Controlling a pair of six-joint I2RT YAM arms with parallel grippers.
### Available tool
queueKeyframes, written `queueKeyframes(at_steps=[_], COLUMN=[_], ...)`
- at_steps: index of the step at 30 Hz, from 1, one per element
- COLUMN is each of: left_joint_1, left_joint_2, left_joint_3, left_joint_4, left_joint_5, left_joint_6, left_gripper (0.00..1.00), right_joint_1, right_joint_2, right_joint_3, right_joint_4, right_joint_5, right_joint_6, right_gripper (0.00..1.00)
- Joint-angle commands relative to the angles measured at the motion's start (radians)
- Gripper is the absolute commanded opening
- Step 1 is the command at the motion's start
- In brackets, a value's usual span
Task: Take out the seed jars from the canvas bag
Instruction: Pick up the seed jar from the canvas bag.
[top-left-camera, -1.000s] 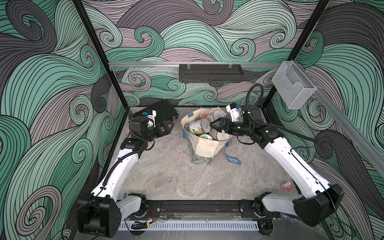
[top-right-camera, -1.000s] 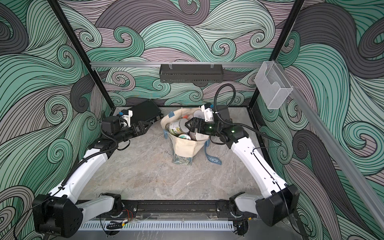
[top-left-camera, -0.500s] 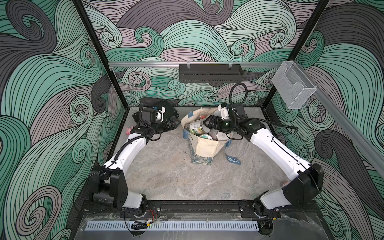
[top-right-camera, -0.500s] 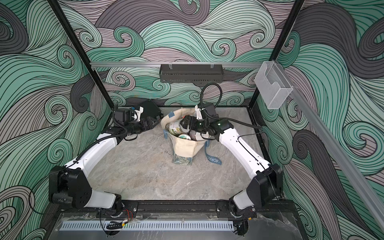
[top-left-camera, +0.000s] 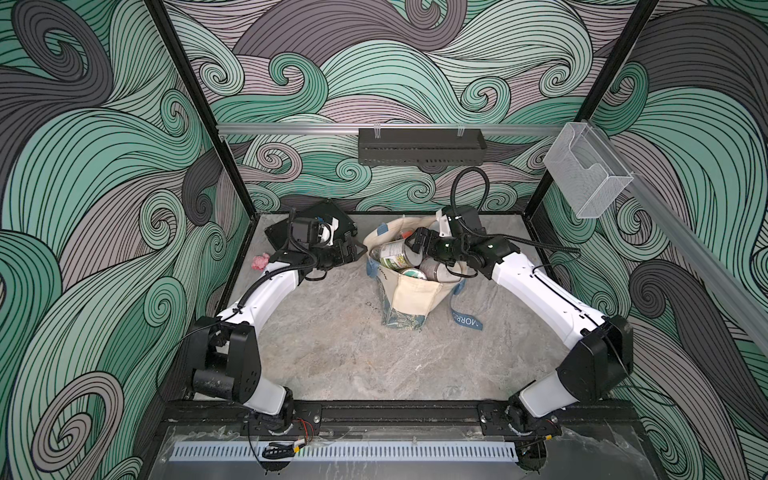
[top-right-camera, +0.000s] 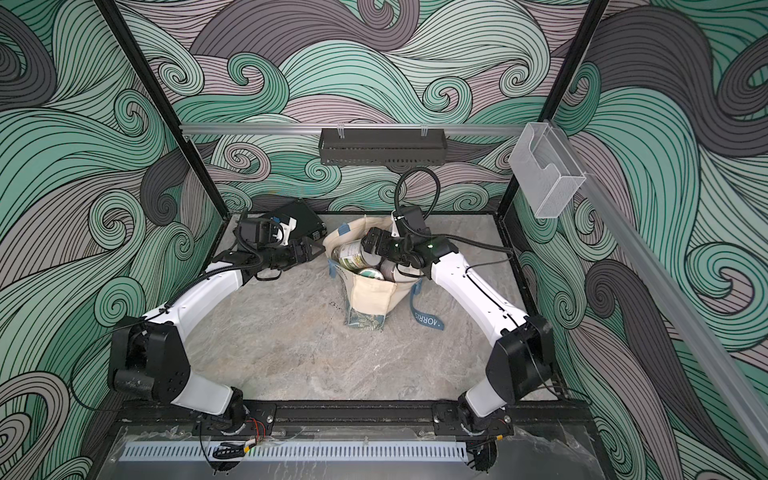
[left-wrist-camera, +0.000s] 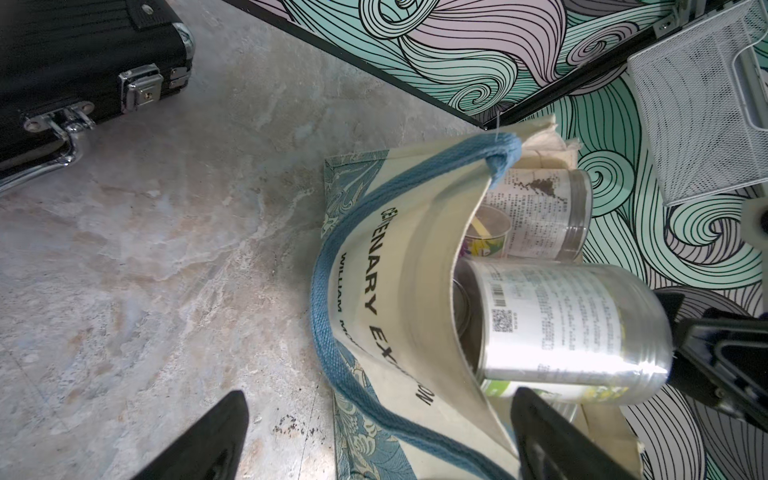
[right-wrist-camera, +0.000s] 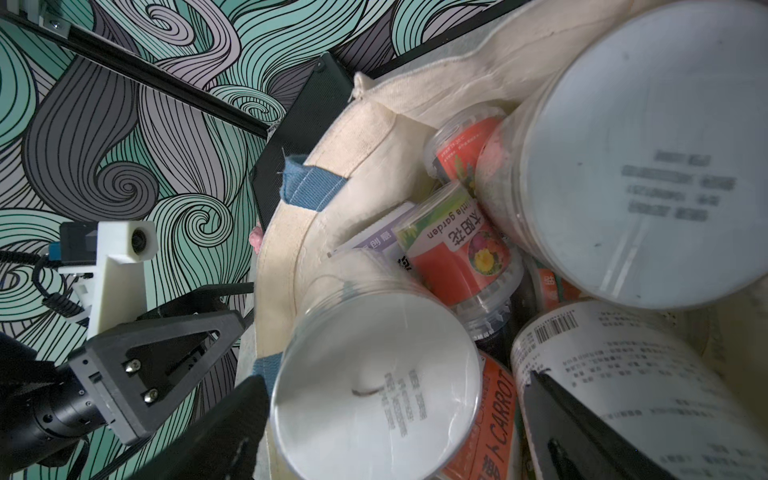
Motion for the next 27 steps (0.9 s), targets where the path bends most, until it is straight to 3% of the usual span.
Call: queueKeyframes(at_steps=[1, 27], left_joint_1=[-0.004, -0.004], left_joint_2=[0.006, 0.091], left_joint_3=[0.041, 0.085], left_joint_4=[-0.01, -0.029], left_joint_5=[0.024, 0.074], left_joint_6=[0.021, 0.007], left_gripper=[0.97, 0.96], right_joint_1=[0.002, 0.039], right_joint_2=[0.026, 0.071], right_joint_3=[0.003, -0.051], right_joint_4=[0.003, 0.095], right_joint_5=[0.029, -0.023], right_joint_6=[0.042, 0.127], right_gripper=[0.99, 0.99])
